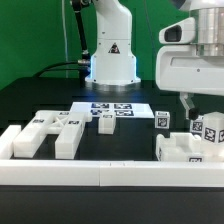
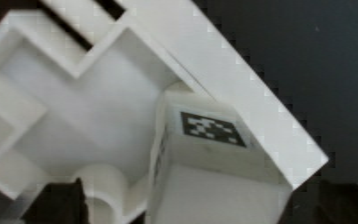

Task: Assemble chair

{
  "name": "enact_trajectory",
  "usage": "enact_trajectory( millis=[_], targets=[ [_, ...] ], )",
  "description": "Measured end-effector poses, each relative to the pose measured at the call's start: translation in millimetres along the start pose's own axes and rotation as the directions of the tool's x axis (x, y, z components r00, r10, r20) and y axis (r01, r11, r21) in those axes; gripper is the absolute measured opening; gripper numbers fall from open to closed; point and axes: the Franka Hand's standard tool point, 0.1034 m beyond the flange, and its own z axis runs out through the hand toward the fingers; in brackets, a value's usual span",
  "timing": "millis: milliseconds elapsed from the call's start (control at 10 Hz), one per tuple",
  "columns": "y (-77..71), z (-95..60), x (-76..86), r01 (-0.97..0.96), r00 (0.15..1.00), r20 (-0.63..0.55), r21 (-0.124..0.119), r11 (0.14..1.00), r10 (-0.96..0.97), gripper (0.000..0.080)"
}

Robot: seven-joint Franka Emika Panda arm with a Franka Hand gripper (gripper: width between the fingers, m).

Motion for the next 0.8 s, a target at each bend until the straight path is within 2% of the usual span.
enact_trajectory(
  millis=[300,600,800],
  targets=[
    [-0.2,1.6,-1.1,0.283,0.959,0.002,-0.001,0.959,-0.283,0.0649],
    [-0.4,3.7,-3.0,0.533,0.846,0.006,-0.008,0.846,-0.533,0.0649],
    [1.8,3.5,-0.8,0.630,0.776,0.006,-0.008,0.776,-0.630,0.0649]
  ],
)
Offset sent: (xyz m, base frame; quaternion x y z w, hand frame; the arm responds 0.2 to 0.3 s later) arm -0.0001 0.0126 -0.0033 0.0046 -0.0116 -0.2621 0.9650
